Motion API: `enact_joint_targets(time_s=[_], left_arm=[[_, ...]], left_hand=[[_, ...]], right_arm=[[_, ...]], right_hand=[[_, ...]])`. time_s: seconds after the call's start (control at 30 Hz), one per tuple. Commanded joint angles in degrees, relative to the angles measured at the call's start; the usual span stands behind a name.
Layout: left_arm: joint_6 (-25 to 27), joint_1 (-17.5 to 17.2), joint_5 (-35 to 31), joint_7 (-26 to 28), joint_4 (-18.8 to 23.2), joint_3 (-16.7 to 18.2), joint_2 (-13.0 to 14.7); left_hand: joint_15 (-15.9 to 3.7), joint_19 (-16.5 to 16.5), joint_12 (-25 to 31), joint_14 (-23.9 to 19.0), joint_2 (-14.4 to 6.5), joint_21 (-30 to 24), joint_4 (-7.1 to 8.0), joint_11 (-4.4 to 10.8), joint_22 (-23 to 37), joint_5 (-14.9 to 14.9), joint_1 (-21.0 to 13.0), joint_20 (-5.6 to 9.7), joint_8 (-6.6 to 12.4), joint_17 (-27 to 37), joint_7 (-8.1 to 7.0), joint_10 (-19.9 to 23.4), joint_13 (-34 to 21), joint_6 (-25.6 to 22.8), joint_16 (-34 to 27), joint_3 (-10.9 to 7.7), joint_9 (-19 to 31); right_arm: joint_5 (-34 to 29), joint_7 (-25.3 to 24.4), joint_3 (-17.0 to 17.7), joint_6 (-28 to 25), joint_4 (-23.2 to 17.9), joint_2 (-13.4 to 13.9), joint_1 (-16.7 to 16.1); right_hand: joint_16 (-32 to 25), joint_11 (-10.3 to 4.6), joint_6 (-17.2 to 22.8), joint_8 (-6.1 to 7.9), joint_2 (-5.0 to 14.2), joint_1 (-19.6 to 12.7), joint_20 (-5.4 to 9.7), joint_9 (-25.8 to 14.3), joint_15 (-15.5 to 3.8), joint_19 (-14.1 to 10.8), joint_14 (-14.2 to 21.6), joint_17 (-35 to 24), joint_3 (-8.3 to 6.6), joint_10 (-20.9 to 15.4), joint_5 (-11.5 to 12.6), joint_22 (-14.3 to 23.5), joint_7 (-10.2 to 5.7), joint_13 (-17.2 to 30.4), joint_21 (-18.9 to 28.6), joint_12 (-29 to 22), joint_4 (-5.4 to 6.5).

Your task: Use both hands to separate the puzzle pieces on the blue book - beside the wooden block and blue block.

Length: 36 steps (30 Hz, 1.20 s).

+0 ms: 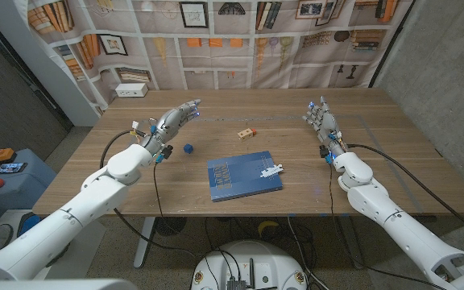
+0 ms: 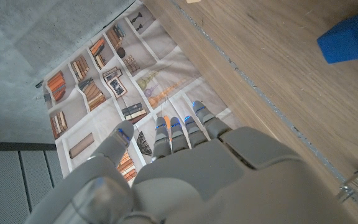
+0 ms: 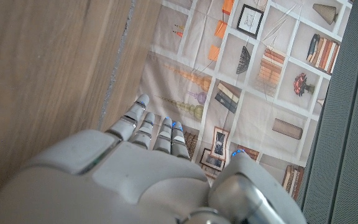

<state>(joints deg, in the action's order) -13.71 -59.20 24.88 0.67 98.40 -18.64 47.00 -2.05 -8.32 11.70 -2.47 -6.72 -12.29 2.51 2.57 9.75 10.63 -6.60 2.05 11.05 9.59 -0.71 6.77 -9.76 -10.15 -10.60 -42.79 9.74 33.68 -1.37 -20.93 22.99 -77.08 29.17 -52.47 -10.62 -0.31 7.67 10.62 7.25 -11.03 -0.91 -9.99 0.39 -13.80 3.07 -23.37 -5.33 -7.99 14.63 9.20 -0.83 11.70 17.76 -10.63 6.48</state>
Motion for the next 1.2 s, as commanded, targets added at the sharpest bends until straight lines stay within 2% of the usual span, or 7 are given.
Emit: enact_joint_targets(time_s=[0.03,0.37,0.6,0.7,0.8,1.0,1.2], left_arm=[[-1.5,-2.0,-9.1,2.4,3.9,0.7,3.9],[-2.0,-2.0,-16.7,2.6,6.3,0.1,5.9],[-0.7,-2.7,-19.7,2.6,8.7,0.0,6.9],[-0.7,-2.7,-21.9,2.6,9.5,-0.3,7.4],[-0.8,-2.7,-24.1,2.3,10.1,-0.6,8.0],[-1.2,-2.9,-27.7,2.3,11.3,-1.0,8.6],[-1.9,-2.2,-32.1,1.3,12.1,-2.2,9.4]], left_hand=[[-0.76,-0.7,0.4,-0.8,-4.1,0.1,-0.08,0.01,0.1,0.2,0.3,2.46,0.34,0.1,-0.20,0.7,-0.3,-0.6,-0.1,-0.54,0.2],[-1.30,-0.7,0.2,-0.8,-4.5,0.4,-0.30,0.24,0.1,0.1,-0.1,3.04,0.06,0.1,-1.18,1.1,-0.3,-1.0,0.2,-1.12,0.2],[-1.73,-0.7,0.1,-0.8,-3.9,0.5,0.11,0.57,0.1,0.0,0.3,3.46,-0.12,0.2,-1.75,1.1,-0.3,-1.1,0.1,-0.86,0.2],[-2.06,-0.6,-0.1,-0.8,-3.8,0.6,0.17,0.84,0.1,0.0,0.5,3.56,-0.61,0.2,-2.70,1.0,-0.3,-0.1,0.2,-0.95,0.2],[-2.54,-0.3,-0.4,-0.6,-3.8,0.8,0.12,1.12,0.1,0.0,0.5,3.88,-0.94,0.2,-3.35,0.7,-0.2,0.7,0.4,-0.98,0.2],[-3.35,0.3,-0.5,0.1,-3.9,1.1,0.21,1.42,0.1,-0.1,0.7,4.38,-0.92,0.3,-3.56,0.7,-0.2,0.9,0.5,-0.77,0.1],[-3.70,0.4,-0.5,0.2,-3.5,1.2,0.93,1.90,0.1,-0.2,1.4,4.83,-0.74,0.5,-3.77,0.9,-0.2,0.4,0.4,-0.40,0.1]], right_arm=[[-0.8,-0.2,-0.1,1.1,0.2,-0.2,0.1],[-2.0,-1.4,0.0,2.3,0.0,-0.5,-0.4],[-2.3,-1.1,-0.1,3.9,1.2,-1.2,-0.1],[-2.2,-0.7,-0.2,4.3,1.5,-1.3,0.1],[-2.3,-0.5,-0.2,4.3,1.3,-1.1,0.1],[-2.0,0.2,-0.1,3.7,0.7,-0.3,-0.1],[-1.4,1.3,-0.1,2.6,0.1,0.6,-0.3]], right_hand=[[-0.3,0.03,0.6,0.44,0.06,-0.5,0.38,-0.2,-0.44,0.0,0.3,0.0,-0.41,-0.4,0.1,0.3,-0.14,0.0,-0.1,-0.5,0.09],[-0.5,0.06,1.3,0.60,0.20,-0.6,0.76,-0.2,-0.96,0.2,0.4,0.6,-0.69,-1.1,0.0,0.3,-0.15,-0.2,-0.8,-0.7,-0.08],[-0.5,0.15,1.7,0.69,0.35,-0.7,1.01,-0.2,-1.12,0.4,0.4,1.0,-0.96,-1.6,0.0,0.3,-0.08,-0.3,-1.3,-0.9,-0.23],[-0.5,0.20,1.8,0.68,0.40,-0.7,1.22,-0.2,-1.19,0.6,0.4,1.1,-1.04,-1.6,0.0,0.3,-0.09,-0.3,-1.5,-0.9,-0.27],[-0.5,0.07,1.9,0.65,0.41,-0.8,1.38,-0.2,-1.41,0.6,0.3,1.2,-1.13,-1.6,-0.1,0.3,-0.12,-0.3,-1.7,-0.8,-0.33],[-0.4,0.02,1.9,0.61,0.41,-0.8,1.88,-0.2,-1.63,0.8,0.2,1.5,-1.26,-1.4,-0.1,0.3,-0.08,-0.4,-2.1,-0.7,-0.41],[-0.3,-0.13,1.8,0.46,0.38,-0.7,2.20,-0.2,-1.83,1.3,-0.2,1.8,-1.34,-1.0,-0.2,0.3,-0.07,-0.5,-2.6,-0.5,-0.44]])
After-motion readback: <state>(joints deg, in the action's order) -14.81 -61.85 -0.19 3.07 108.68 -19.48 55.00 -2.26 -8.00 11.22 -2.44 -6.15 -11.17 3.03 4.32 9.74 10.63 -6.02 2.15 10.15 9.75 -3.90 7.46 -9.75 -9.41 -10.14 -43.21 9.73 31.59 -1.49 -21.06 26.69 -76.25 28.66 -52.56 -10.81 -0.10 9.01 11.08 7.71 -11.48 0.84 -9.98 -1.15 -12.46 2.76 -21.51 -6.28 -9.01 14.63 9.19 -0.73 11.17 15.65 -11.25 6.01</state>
